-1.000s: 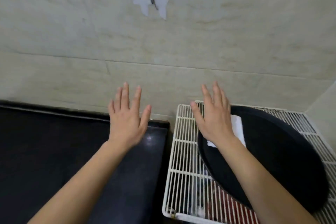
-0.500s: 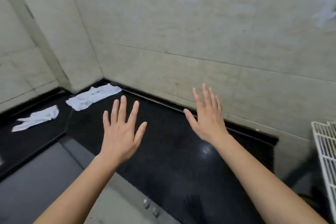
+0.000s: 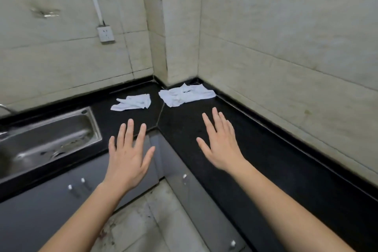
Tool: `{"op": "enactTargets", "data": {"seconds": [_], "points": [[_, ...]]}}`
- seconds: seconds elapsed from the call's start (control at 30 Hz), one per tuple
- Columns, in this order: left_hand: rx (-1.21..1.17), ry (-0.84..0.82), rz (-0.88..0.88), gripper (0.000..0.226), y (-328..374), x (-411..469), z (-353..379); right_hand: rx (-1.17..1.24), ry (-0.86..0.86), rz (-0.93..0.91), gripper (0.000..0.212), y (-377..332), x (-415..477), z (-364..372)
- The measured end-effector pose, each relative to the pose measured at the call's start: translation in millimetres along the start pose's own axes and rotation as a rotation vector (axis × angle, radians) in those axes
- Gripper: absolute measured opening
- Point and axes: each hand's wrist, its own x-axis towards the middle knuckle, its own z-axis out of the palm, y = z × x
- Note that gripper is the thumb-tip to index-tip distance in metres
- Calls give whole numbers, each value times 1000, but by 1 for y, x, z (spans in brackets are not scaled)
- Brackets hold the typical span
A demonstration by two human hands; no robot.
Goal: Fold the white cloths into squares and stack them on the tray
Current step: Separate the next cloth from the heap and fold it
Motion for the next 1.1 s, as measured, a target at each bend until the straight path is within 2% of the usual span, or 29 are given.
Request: {"op": "enactTargets", "data": {"seconds": [0.2, 0.4, 0.57, 0.87, 1.1], "points": [[31, -88, -65, 76, -62, 35, 37, 45, -64, -70, 73, -37, 67, 69], [44, -217, -111, 84, -126, 152, 92, 91, -176, -90, 74, -42, 191, 157], [130, -366, -120, 72, -172, 245, 122, 89, -310, -92, 76, -46, 279, 203], [174, -460, -111, 72, -242, 345, 161, 94, -460, -144, 79, -72, 403, 266], [70, -517, -83, 67, -308, 436, 215, 94, -553, -104, 76, -92, 475, 324]]}}
